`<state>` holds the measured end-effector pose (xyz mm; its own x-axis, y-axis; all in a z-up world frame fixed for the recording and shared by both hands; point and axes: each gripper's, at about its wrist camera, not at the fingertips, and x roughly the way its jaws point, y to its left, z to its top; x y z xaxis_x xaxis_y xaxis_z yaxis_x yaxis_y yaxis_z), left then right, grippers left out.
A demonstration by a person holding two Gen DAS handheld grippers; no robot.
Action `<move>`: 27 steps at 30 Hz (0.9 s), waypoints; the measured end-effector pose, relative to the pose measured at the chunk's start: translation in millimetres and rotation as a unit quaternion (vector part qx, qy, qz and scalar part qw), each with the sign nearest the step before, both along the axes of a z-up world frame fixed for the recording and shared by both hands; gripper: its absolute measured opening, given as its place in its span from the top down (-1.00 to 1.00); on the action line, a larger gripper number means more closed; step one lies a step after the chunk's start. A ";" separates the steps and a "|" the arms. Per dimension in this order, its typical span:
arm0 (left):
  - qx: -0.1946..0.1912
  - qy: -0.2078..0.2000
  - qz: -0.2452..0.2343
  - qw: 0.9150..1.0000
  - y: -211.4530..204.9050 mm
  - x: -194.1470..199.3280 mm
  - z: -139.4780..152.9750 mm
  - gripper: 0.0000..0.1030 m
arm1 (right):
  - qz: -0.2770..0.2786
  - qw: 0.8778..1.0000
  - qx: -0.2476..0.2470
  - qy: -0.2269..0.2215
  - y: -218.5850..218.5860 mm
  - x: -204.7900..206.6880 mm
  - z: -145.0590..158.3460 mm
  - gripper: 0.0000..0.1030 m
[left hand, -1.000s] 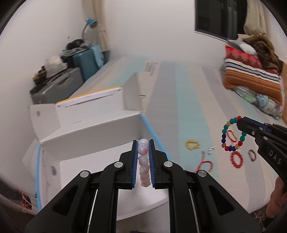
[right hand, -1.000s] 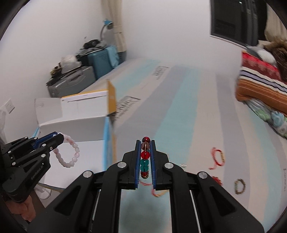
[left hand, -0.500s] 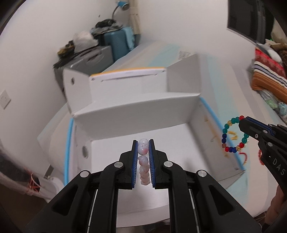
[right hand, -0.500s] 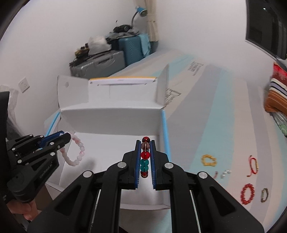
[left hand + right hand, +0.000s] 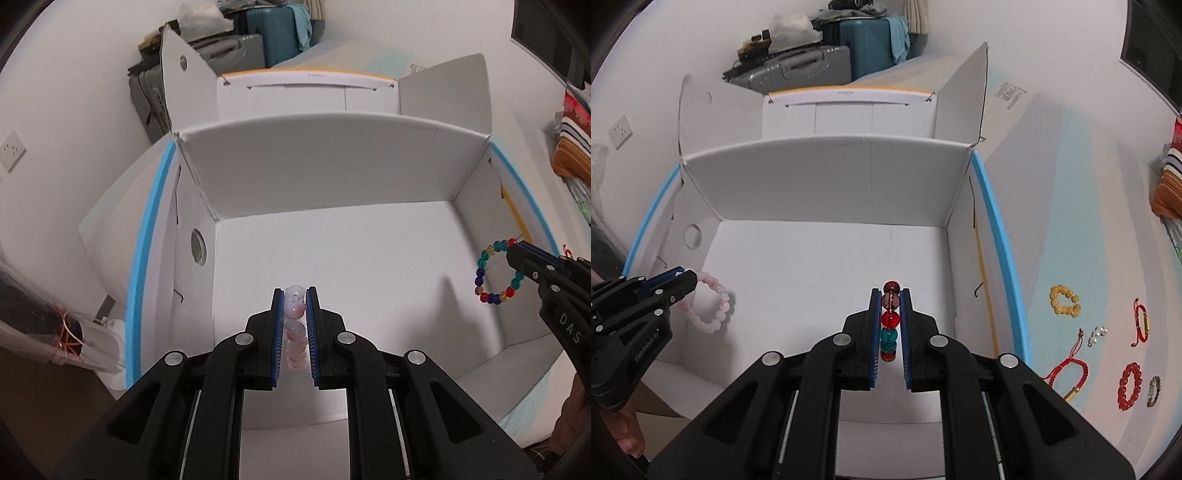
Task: Organize jewelry
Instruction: 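Carry both bracelets into the white box and open both grippers, then move both grippers back over the remaining bracelets on the bed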
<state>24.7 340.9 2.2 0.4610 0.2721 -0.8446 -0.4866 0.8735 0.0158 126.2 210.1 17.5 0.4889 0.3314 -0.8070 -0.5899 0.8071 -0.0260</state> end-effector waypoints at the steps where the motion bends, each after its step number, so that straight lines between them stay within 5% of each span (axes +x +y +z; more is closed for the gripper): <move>1: -0.003 0.001 0.001 1.000 -0.1 -0.7 -2.3 0.78 | 0.000 1.000 -0.001 0.003 0.9 0.3 -2.2 0.83; 11: -0.012 -0.006 0.004 1.000 4.2 -1.3 -7.0 0.72 | 0.002 1.000 -0.006 0.013 7.9 -1.2 -9.6 0.79; 13: -0.011 -0.012 0.002 1.000 1.9 -2.4 -3.6 0.50 | 0.003 1.000 -0.004 0.013 7.5 -2.6 -8.1 0.79; 21: 0.025 -0.055 0.008 0.998 -16.5 -13.7 28.2 -0.54 | -0.006 0.999 0.025 -0.026 -8.9 -13.7 21.8 -0.27; 27: 0.050 -0.108 0.005 0.993 -46.1 -21.5 61.1 -0.89 | -0.018 0.996 0.043 -0.070 -38.0 -20.2 53.7 -0.72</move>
<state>3.3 294.8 63.3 0.6250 0.3550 -0.6952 -0.4969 0.8678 -0.0036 106.0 172.2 71.2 0.6081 0.3760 -0.6992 -0.5560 0.8303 -0.0371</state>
